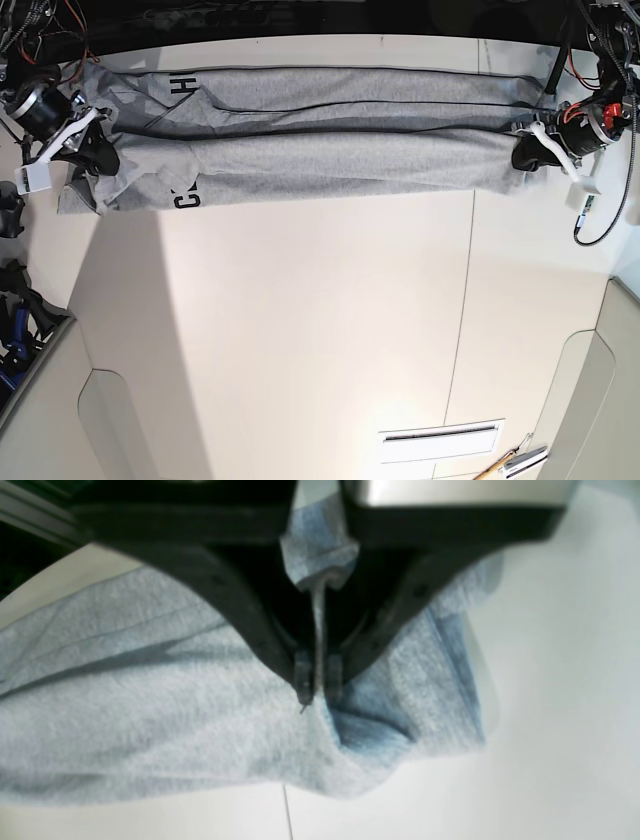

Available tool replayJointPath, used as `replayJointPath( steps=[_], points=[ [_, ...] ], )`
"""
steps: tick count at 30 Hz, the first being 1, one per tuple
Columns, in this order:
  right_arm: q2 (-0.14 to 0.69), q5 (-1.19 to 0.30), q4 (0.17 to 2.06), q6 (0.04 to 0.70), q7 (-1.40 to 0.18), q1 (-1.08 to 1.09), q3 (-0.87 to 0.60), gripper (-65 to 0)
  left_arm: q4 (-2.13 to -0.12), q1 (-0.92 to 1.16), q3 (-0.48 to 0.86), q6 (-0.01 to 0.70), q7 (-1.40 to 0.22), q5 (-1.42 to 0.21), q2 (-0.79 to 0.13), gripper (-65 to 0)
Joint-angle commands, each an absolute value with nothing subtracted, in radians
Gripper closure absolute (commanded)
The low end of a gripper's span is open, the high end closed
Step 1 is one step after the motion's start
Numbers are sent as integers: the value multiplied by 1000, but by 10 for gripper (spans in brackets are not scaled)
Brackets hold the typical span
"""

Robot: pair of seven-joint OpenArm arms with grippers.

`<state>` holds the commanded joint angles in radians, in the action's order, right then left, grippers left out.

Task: Fold the T-shirt properly
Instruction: 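Regrasp the folded edge with the right gripper and tighten the fold, then release the strip ends and lift both grippers off the grey shirt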

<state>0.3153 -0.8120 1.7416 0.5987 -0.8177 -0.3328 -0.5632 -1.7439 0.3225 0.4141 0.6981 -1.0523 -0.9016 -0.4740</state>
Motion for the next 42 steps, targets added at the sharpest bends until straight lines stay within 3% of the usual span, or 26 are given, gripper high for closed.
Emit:
replayJointPath(
  steps=[2,9,11,13,18,23,42],
  points=[
    [312,-811,1735,598,-817,-356,-563,0,-1744,333,414,698,-1052,-902,-474,-17],
    [284,-809,1606,597,-789,-372,-563,-4,-1744,339,414,698,-1052,-902,-474,-244],
    [285,-809,1581,594,-777,-371,-564,-189,-1744,338,414,698,-1051,-902,-474,-264],
    [285,-817,1581,594,-776,-371,-564,-281,-1744,338,429,682,-1047,-902,-474,-285],
    [285,-855,1586,595,-778,-369,-564,-282,-1744,338,570,639,-1044,-902,-461,-368],
    [285,-858,1586,595,-778,-354,-564,-282,-1741,345,702,640,-1050,-904,-423,-461],
    [285,-876,1586,595,-786,-327,-564,-282,-1519,416,670,698,-1044,-1085,-391,-469]
  ],
)
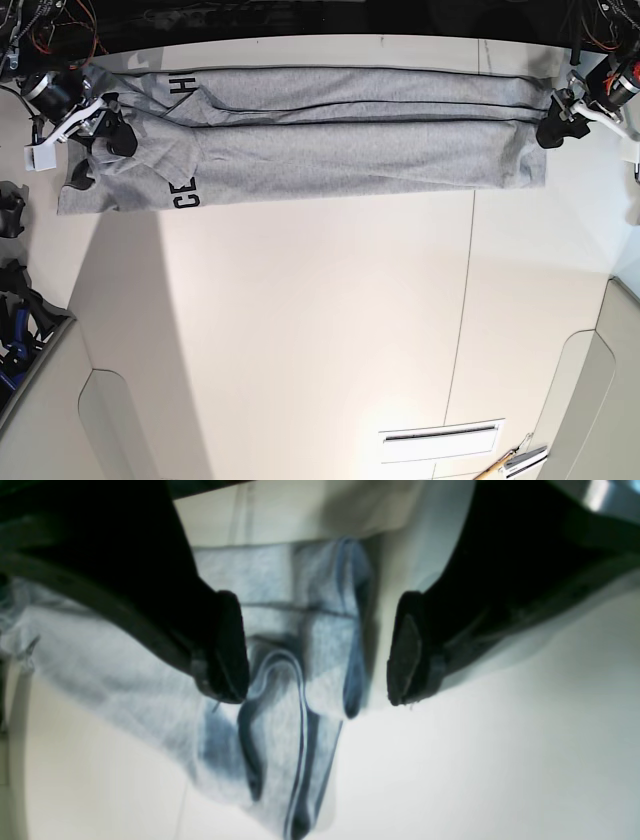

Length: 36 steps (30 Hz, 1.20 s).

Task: Fold the T-shirt properly
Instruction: 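Release the strip ends and lift both grippers off the grey shirt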

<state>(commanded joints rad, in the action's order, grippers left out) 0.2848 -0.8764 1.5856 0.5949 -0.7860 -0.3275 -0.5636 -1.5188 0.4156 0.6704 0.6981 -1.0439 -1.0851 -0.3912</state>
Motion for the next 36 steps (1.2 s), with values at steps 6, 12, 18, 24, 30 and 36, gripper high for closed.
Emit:
replayJointPath(
  steps=[6,12,18,24,30,36],
  points=[
    [285,-891,1586,595,-786,-327,-564,-282,-1496,416,586,698,-1037,-1090,-391,-469],
    [285,-891,1586,595,-786,-327,-564,-282,-1497,416,526,698,-1053,-1096,-391,-469],
    [285,-891,1586,595,-786,-327,-564,-282,-1497,416,525,698,-1059,-1089,-391,-440],
    [285,-917,1596,595,-786,-327,-564,-282,-1497,414,525,698,-1050,-1088,-391,-10],
    [285,-916,1680,595,-786,-327,-603,-282,-1497,394,525,698,-1013,-1053,-391,0],
    [285,-917,1730,595,-791,-327,-712,-282,-1497,306,525,698,-1014,-991,-406,0]
  ],
)
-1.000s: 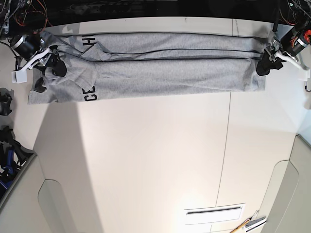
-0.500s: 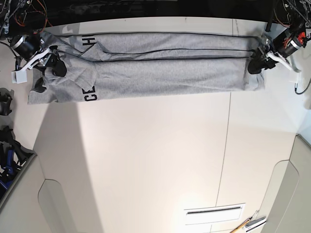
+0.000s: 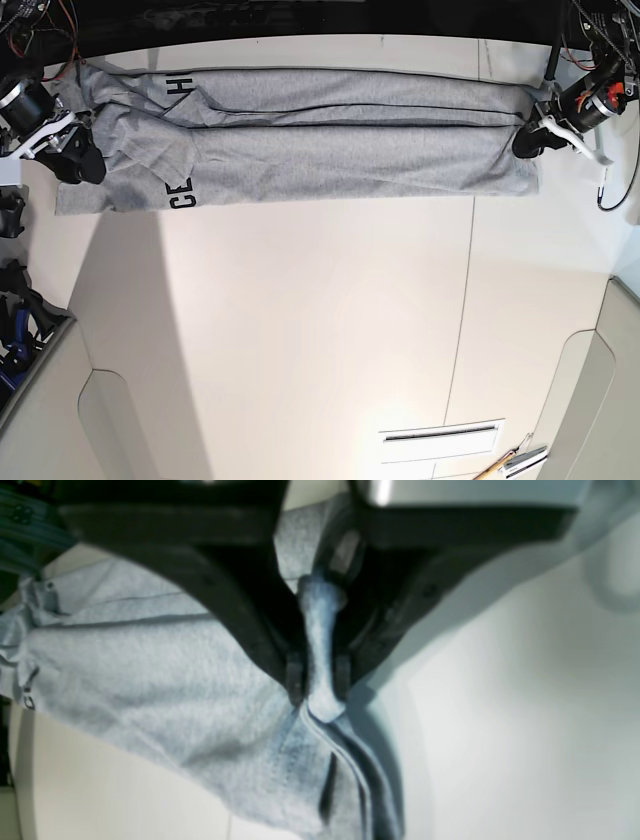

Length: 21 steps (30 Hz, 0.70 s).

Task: Fold the T-shirt properly
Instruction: 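Release the strip ends and lift both grippers off the grey shirt, then move both grippers to the strip's middle and grasp the fabric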

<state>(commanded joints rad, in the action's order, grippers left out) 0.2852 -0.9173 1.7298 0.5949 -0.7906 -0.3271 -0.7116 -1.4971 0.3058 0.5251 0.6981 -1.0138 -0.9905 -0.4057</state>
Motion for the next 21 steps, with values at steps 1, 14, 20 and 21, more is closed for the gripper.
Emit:
replayJointPath(
  steps=[1,14,20,21],
  points=[
    [285,-917,1730,595,-790,-327,-730,-282,-1497,290,525,698,-1014,-975,-410,0],
    [285,-928,1730,595,-797,-327,-783,-282,-1497,113,525,698,-943,-731,-488,0],
    [285,-927,1730,595,-798,-327,-783,-282,-1497,67,525,683,-943,-724,-581,0],
    [285,-928,1730,595,-798,-327,-783,-282,-1497,63,525,683,-942,-725,-593,0]
  ],
)
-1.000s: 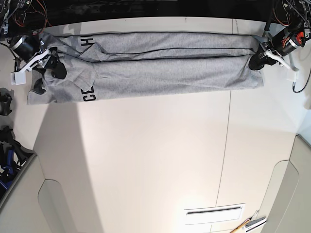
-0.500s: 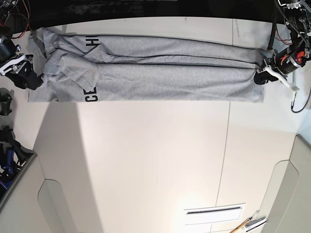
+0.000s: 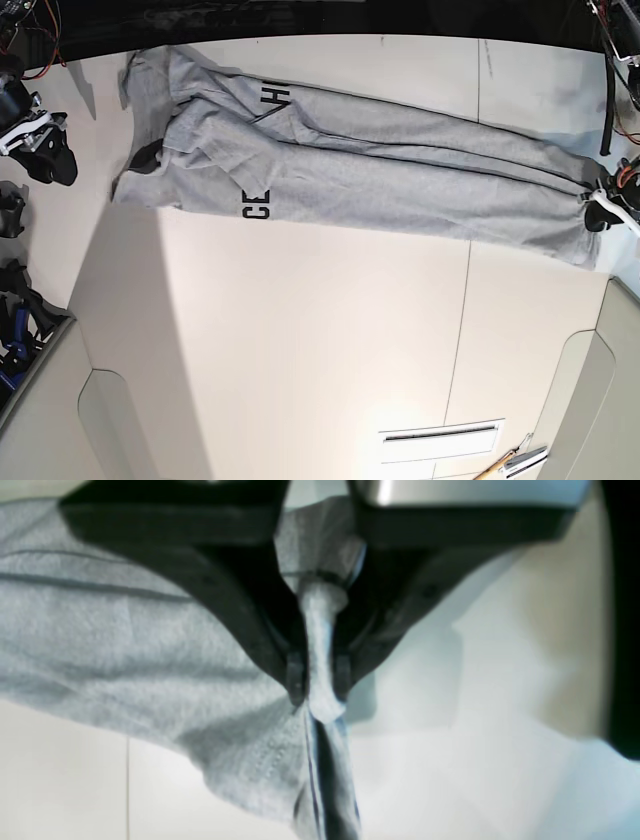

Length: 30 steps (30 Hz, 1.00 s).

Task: Fold the T-shirt properly
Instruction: 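Move both grippers to the strip's middle and grasp the fabric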

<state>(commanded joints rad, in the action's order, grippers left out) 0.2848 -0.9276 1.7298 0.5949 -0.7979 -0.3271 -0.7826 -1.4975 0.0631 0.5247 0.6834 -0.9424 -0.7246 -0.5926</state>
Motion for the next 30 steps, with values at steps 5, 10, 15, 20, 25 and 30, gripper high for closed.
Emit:
replayJointPath(
  steps=[5,10,15,20,25,30],
  points=[
    [285,-927,1730,595,-798,-327,-783,-282,-1561,63,525,670,-962,-749,-612,0],
    [285,-924,1730,595,-797,-327,-783,-282,-1729,85,525,695,-1087,-957,-600,0],
    [285,-917,1730,595,-797,-324,-783,-282,-1918,142,508,698,-1110,-1021,-517,0],
    [285,-912,1730,595,-793,-322,-783,-282,-1960,163,356,698,-1102,-996,-429,0],
    [285,-917,1730,594,-803,-322,-783,-282,-1959,164,162,698,-1017,-867,-379,0],
    [284,-916,1728,588,-820,-326,-783,-304,-1922,164,11,696,-944,-752,-354,0]
  ],
)
